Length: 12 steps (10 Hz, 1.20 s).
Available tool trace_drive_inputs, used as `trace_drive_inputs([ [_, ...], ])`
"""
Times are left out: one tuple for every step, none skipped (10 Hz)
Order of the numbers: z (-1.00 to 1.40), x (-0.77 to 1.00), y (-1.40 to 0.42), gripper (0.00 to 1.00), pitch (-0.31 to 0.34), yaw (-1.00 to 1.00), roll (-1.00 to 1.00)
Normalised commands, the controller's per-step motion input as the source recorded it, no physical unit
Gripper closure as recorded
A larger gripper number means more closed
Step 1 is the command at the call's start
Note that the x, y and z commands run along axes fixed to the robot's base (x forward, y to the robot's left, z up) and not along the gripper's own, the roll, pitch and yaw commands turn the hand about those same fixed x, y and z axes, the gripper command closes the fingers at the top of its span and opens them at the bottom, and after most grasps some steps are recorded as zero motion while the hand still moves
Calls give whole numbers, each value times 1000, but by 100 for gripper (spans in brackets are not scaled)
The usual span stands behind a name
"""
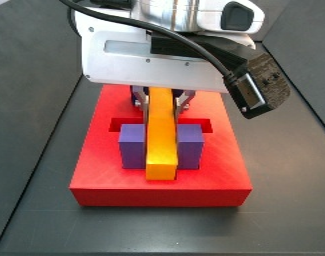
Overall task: Pick up the yellow object. Move up. Move to above the board. Insert the yellow object.
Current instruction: Insert the yellow object.
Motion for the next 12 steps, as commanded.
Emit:
trace_drive_inputs([
  [0,-194,337,100,0,-140,-14],
  [0,-106,149,100,0,-71,-29],
  [0,0,0,100,0,0,10],
  [-57,0,0,100,0,0,67],
  [-100,0,-80,100,14,0,80],
  [-226,-11,-97,100,0,-14,67],
  [-257,0,-160,100,0,0,17],
  [-100,0,-71,100,14,0,0],
  [-3,0,46,100,0,0,0],
  [0,0,0,100,3,0,4],
  [-17,0,0,100,0,0,0],
  [0,0,0,100,0,0,0],
])
